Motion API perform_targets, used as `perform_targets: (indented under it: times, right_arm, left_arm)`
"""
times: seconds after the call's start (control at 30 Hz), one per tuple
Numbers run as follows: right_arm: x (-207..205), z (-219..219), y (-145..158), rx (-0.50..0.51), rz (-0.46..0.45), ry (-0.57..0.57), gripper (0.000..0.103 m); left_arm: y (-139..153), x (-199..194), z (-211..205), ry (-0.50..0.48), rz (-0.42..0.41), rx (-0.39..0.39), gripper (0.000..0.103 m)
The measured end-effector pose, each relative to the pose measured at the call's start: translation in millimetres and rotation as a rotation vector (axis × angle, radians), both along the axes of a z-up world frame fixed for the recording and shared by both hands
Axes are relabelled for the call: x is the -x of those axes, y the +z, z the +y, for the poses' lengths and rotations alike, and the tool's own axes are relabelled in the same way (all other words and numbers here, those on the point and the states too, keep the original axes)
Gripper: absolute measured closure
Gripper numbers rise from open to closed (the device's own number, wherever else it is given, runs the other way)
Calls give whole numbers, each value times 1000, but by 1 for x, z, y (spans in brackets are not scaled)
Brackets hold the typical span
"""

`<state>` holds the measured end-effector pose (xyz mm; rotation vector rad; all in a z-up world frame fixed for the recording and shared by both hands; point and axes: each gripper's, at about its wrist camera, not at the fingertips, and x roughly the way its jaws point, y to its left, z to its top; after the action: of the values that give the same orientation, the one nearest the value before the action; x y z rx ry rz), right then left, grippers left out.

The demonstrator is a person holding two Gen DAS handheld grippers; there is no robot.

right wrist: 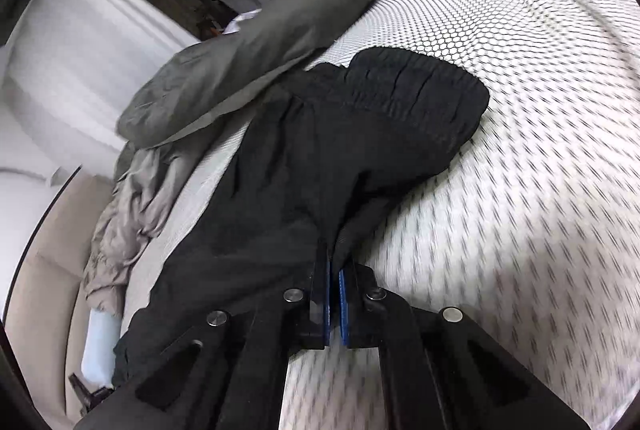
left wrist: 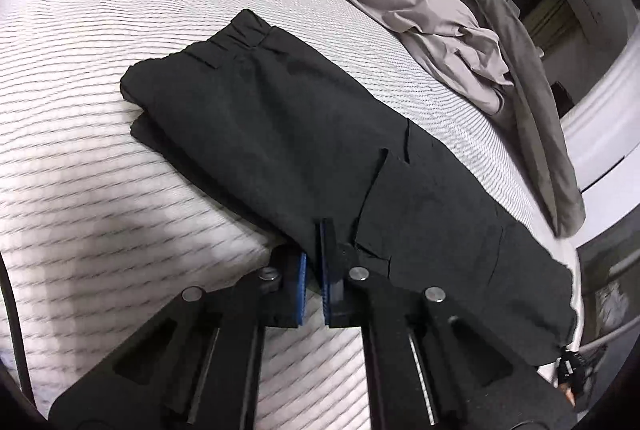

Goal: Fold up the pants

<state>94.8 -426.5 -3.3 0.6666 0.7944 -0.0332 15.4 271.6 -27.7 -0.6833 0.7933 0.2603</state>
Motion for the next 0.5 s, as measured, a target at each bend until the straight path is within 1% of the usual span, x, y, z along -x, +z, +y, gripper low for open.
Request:
perform_targets:
  times: [0.03, 0.07, 0.13, 0.23, 0.27, 0.3, 0.33, 0.37, 0.4, 0.43, 0.5]
  right_arm:
    - [16, 2, 3, 0, -8, 15, 101]
    - [38, -2, 6, -1, -16, 31, 101]
    - [71, 3, 9, -6, -23, 53, 101]
    - [109, 14, 9, -25, -25, 81, 100]
    - [117, 18, 5, -12, -2, 107, 96]
    - [118, 20, 4, 10, 14, 128, 92]
    - [120, 19, 3, 45, 26, 134, 79]
    - [121, 17, 5, 78, 28, 123, 58]
    - [123, 16, 8, 125, 37, 100, 49]
    - [126, 13, 11, 166, 42, 73, 39]
    - [130, 8, 23, 249, 30, 33, 36]
  left_arm:
    - [2, 18, 4, 0, -3, -7, 100]
    - [4, 26, 3, -2, -3, -12, 100]
    - [9, 55, 8, -2, -3, -42, 100]
    - [11, 103, 15, 1, 12, -62, 98]
    - [11, 119, 16, 6, 22, -78, 91]
    - [11, 127, 17, 22, 32, -95, 81]
    - [12, 130, 18, 38, 37, -102, 75]
    - [14, 136, 18, 60, 44, -101, 63]
    - [16, 135, 18, 68, 48, -98, 54]
    - [21, 141, 15, 74, 39, -99, 50]
    - [31, 140, 8, 65, 15, -131, 39]
